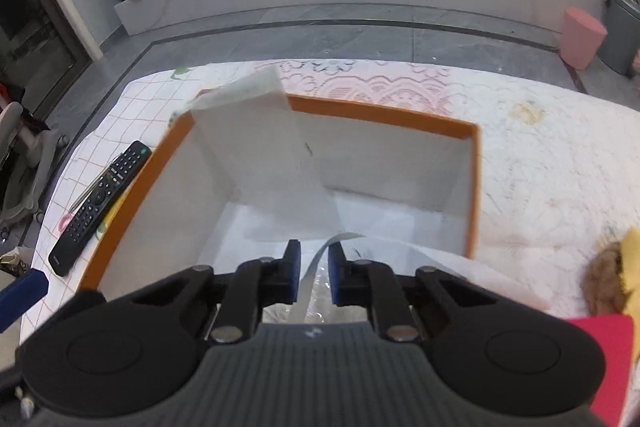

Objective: Organize soft objects
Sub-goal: 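Lower the labeled clear bag into the orange box and open the right tool, then withdraw both open tools from the orange box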

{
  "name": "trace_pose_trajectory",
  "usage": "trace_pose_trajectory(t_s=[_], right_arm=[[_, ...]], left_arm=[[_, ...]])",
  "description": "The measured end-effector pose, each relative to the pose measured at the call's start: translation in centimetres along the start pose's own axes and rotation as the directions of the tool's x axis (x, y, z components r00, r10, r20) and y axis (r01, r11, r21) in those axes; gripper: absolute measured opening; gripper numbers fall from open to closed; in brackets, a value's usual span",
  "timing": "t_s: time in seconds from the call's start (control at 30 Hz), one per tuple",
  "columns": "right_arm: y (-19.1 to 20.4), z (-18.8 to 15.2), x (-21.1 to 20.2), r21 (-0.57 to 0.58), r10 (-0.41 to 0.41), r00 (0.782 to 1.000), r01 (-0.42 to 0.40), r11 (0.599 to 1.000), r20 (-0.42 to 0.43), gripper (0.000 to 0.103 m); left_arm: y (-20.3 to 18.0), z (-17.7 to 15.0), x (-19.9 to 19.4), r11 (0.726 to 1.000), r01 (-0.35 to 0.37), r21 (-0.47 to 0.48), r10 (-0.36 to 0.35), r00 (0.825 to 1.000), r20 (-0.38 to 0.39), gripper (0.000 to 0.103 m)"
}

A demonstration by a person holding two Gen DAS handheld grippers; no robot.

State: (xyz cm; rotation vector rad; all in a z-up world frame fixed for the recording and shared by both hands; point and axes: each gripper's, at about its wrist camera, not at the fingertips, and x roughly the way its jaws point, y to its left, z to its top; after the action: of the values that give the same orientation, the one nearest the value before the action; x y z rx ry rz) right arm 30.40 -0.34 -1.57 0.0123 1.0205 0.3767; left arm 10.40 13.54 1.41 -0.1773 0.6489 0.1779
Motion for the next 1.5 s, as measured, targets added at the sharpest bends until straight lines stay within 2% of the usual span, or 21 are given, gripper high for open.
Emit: trace_pose_trajectory(t_s=[0.1, 0.2, 0.23, 0.3, 0.37, 0.43, 0.5, 0.57, 0.63, 0.83, 0.97, 1.1, 1.2, 1.3, 1.33, 1.37, 1.5], right_arm=[[0.4, 0.8, 0.8, 0.016, -0.024, 0.999, 0.023, 1.000, 0.028, 0.014], [0.8, 1.8, 2.1, 0.040, -0.068, 0.997, 0.066, 0.997, 0.043, 0.021], [0.9, 2.2, 2.8, 0.044, -0.072, 0.997, 0.071, 0.997, 0.037, 0.028], [1.2, 3.0, 4.0, 0.040, -0.078, 0.997, 0.077, 0.996, 0.014, 0.030], [1.5, 3.6, 5.1, 0.037, -0.083, 0.997, 0.083, 0.996, 0.006, 0.037], [1.8, 4.0, 6.1, 0.035, -0.083, 0.997, 0.084, 0.996, -0.004, 0.037], [2.1, 4.3, 7.0, 0.029, -0.078, 0.997, 0.078, 0.997, -0.021, 0.034], [2.4, 4.4, 7.7, 0.030, -0.074, 0.996, 0.075, 0.997, -0.041, 0.007], [2.4, 4.3, 8.2, 0.028, -0.060, 0.996, 0.062, 0.998, -0.065, 0.001], [2.8, 3.1, 8.7, -0.012, -0.048, 0.983, 0.046, 0.999, -0.176, 0.000], [3.5, 1.8, 7.2, -0.084, -0.031, 0.977, 0.014, 0.996, -0.210, 0.000], [2.9, 1.3, 4.7, -0.052, 0.024, 0.982, -0.034, 0.998, -0.186, 0.000], [2.1, 1.3, 2.3, -0.015, 0.063, 0.989, -0.065, 0.998, -0.134, 0.000], [1.4, 1.4, -0.1, 0.011, 0.081, 0.994, -0.080, 0.997, -0.074, 0.014], [1.1, 1.4, -0.6, 0.020, 0.090, 0.994, -0.088, 0.996, -0.065, 0.030], [0.7, 1.4, -1.0, 0.031, 0.104, 0.993, -0.103, 0.994, -0.058, 0.037], [-0.1, 1.5, -1.7, 0.059, 0.108, 0.994, -0.105, 0.993, -0.037, 0.036]], left_arm=[[0.4, -0.4, 0.0, 1.000, -0.004, 0.002, 0.004, 1.000, -0.006, 0.082], [0.8, -0.4, -0.2, 1.000, -0.003, 0.021, 0.003, 1.000, 0.003, 0.082], [1.0, -0.5, -0.2, 1.000, 0.001, 0.015, -0.001, 1.000, 0.005, 0.082], [1.4, -0.5, -0.1, 1.000, 0.024, -0.001, -0.024, 1.000, -0.002, 0.082], [2.0, -0.5, 0.2, 0.998, 0.053, -0.027, -0.054, 0.998, -0.017, 0.082], [2.3, -0.4, 0.5, 0.997, 0.060, -0.049, -0.061, 0.998, -0.027, 0.082], [2.5, -0.5, 0.8, 0.997, 0.044, -0.057, -0.046, 0.998, -0.030, 0.082], [2.9, -0.4, 1.0, 0.997, 0.015, -0.081, -0.017, 0.999, -0.035, 0.082], [3.4, -0.4, 1.1, 0.993, 0.004, -0.116, -0.010, 0.999, -0.047, 0.082], [4.1, -0.5, 1.1, 0.989, -0.005, -0.149, -0.004, 0.998, -0.062, 0.082], [3.7, -0.5, 0.9, 0.991, 0.003, -0.134, -0.011, 0.998, -0.060, 0.082], [3.5, -0.4, 0.8, 0.992, 0.008, -0.129, -0.015, 0.998, -0.053, 0.082], [3.3, -0.4, 0.8, 0.992, 0.011, -0.129, -0.019, 0.998, -0.055, 0.082], [2.7, -0.4, 0.8, 0.994, 0.011, -0.113, -0.018, 0.998, -0.056, 0.082], [2.5, -0.4, 0.7, 0.994, 0.010, -0.105, -0.016, 0.998, -0.056, 0.082], [2.3, -0.4, 0.7, 0.995, 0.008, -0.099, -0.013, 0.998, -0.054, 0.082], [1.7, -0.3, 0.3, 0.996, 0.003, -0.086, -0.006, 0.999, -0.037, 0.082]])
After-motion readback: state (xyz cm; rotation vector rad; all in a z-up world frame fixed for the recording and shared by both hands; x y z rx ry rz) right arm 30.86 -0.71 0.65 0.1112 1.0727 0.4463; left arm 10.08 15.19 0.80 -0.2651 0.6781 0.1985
